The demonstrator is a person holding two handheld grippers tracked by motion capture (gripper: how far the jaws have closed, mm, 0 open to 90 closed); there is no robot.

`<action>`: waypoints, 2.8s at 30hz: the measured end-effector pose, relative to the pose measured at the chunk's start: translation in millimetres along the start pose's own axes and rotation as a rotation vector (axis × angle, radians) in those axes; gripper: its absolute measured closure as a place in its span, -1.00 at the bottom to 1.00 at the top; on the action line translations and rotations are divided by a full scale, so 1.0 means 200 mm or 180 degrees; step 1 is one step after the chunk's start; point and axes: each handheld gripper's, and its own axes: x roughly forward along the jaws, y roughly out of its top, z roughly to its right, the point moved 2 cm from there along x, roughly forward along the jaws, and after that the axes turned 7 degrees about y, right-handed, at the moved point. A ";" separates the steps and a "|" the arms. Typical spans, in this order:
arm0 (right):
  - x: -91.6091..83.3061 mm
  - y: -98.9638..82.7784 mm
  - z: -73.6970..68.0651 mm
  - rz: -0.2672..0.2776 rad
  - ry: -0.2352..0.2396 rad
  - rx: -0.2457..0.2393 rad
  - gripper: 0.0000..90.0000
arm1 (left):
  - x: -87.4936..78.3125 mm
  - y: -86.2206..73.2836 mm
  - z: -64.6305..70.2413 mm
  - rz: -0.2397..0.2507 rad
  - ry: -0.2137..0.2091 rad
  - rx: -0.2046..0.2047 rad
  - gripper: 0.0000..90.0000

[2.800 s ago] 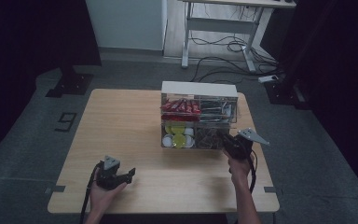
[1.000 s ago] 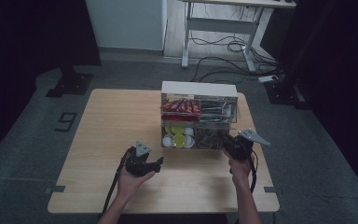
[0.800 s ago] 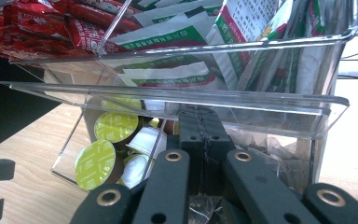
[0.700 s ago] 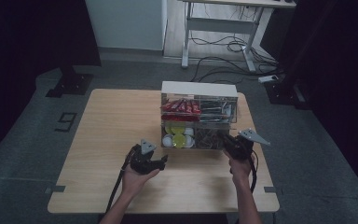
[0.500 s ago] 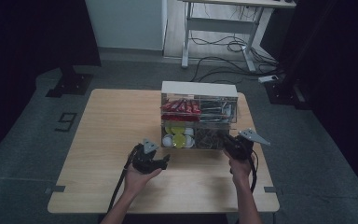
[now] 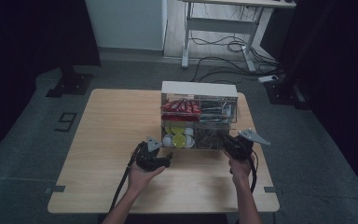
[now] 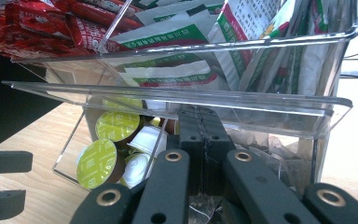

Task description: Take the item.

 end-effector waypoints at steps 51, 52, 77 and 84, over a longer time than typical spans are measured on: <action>0.00 0.00 0.02 -0.0015 0.0030 0.0055 0.98 | 0.18 0.12 0.10 0.0052 0.0054 0.0045 -0.31; 0.00 0.00 0.02 -0.0015 0.0031 0.0056 0.98 | 0.18 0.13 0.10 0.0053 0.0062 0.0051 -0.31; 0.00 0.00 0.03 -0.0018 0.0040 0.0067 0.98 | 0.28 0.16 0.14 0.0061 0.0145 0.0045 -0.32; 0.00 0.00 0.03 -0.0019 0.0044 0.0071 0.98 | 0.30 0.17 0.17 0.0091 0.0181 0.0072 -0.32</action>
